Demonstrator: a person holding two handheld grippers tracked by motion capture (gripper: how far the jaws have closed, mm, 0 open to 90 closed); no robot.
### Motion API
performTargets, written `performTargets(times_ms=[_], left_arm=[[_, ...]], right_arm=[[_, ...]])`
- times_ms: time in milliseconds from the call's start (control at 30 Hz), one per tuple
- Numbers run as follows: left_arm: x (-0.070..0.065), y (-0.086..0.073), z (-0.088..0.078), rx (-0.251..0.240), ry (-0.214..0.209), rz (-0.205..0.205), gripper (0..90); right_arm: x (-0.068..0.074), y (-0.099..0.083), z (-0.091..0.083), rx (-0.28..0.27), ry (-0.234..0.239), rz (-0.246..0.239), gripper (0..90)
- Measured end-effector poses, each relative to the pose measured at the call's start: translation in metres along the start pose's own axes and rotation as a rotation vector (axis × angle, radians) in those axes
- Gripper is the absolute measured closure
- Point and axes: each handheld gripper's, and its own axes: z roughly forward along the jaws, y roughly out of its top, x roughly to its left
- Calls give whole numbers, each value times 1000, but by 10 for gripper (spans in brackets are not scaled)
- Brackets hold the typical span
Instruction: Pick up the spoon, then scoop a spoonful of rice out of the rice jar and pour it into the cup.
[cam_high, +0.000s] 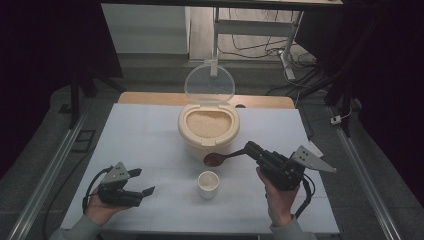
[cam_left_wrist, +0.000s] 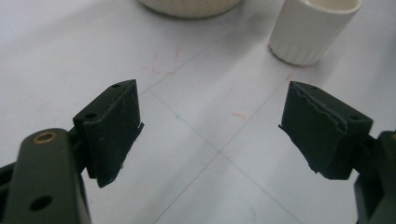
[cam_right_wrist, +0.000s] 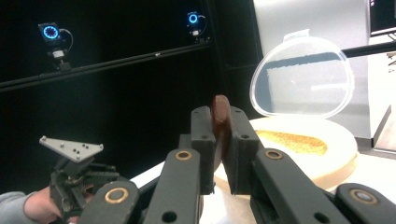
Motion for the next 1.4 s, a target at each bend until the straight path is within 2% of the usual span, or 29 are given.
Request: performTargets(times_ms=[200, 500, 700, 900, 1000, 1067, 1400], left_arm=[[5, -7, 0, 12, 9, -19, 190], [7, -7, 3, 18, 8, -23, 186], [8, -7, 5, 19, 9, -30, 179], [7, -7, 6, 21, 8, -31, 175], [7, -6, 6, 19, 9, -30, 174], [7, -6, 6, 20, 8, -30, 174], [3, -6, 10, 37, -6, -17, 176]], right_arm=[[-3, 6, -6, -28, -16, -1, 834], [-5, 11, -7, -46, -23, 1, 834], [-10, 21, -5, -67, -43, -6, 835], [-21, 33, 6, -74, -97, -16, 835], [-32, 39, 16, -75, -138, -12, 835], [-34, 40, 19, -73, -146, -10, 835], [-48, 41, 51, -16, -210, -36, 834]])
